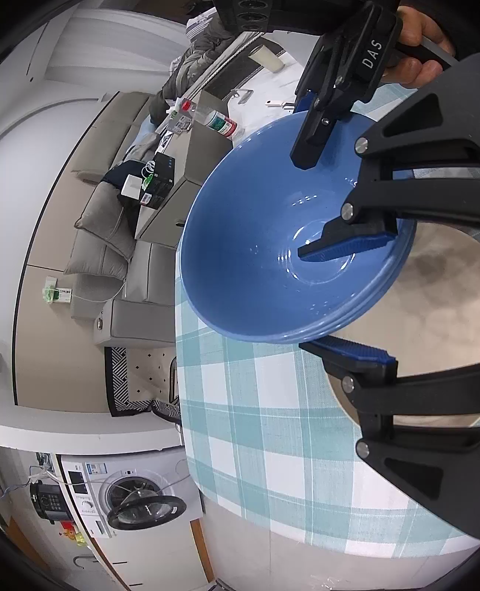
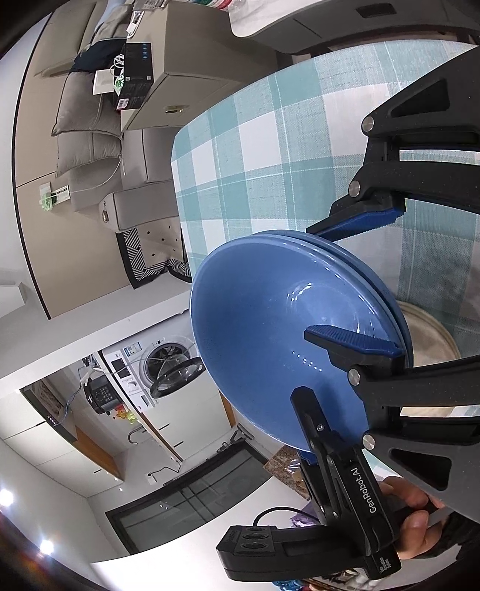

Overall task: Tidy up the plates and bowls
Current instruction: 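Lift the bowl stack with both grippers and carry it over the cream plates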

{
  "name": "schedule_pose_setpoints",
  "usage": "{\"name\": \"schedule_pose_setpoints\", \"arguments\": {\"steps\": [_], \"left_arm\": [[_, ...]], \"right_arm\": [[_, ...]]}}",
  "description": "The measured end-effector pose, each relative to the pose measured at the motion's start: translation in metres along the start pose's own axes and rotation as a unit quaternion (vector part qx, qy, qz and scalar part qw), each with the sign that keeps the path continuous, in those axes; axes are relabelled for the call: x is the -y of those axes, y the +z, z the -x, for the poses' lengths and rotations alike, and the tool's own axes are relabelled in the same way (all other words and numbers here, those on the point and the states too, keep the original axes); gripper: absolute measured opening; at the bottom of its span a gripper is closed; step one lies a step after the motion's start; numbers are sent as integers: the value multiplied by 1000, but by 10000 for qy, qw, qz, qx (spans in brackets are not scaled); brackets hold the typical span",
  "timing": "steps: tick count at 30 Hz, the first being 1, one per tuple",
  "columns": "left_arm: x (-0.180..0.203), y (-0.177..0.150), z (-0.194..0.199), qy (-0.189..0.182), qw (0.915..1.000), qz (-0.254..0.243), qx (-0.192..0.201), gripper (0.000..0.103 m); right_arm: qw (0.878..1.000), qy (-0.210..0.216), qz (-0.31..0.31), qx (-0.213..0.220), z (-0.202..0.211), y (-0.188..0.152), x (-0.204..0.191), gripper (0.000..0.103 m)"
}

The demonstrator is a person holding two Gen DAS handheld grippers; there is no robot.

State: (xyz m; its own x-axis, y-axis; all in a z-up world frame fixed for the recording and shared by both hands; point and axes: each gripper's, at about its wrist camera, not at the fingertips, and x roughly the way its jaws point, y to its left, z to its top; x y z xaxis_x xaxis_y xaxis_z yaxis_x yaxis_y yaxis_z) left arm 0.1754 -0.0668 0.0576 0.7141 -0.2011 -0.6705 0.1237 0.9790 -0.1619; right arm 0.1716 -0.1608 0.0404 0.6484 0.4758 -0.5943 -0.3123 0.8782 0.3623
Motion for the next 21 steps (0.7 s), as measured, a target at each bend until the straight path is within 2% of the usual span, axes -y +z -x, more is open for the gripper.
{"name": "schedule_pose_setpoints", "arguments": {"steps": [12, 21], "left_arm": [[-16, -9, 21, 212, 9996, 71, 169, 40], [-34, -18, 30, 345, 9991, 184, 179, 40]], "right_arm": [[9996, 223, 149, 50, -4, -3, -21, 48], [9987, 380, 298, -164, -24, -11, -37, 49]]}}
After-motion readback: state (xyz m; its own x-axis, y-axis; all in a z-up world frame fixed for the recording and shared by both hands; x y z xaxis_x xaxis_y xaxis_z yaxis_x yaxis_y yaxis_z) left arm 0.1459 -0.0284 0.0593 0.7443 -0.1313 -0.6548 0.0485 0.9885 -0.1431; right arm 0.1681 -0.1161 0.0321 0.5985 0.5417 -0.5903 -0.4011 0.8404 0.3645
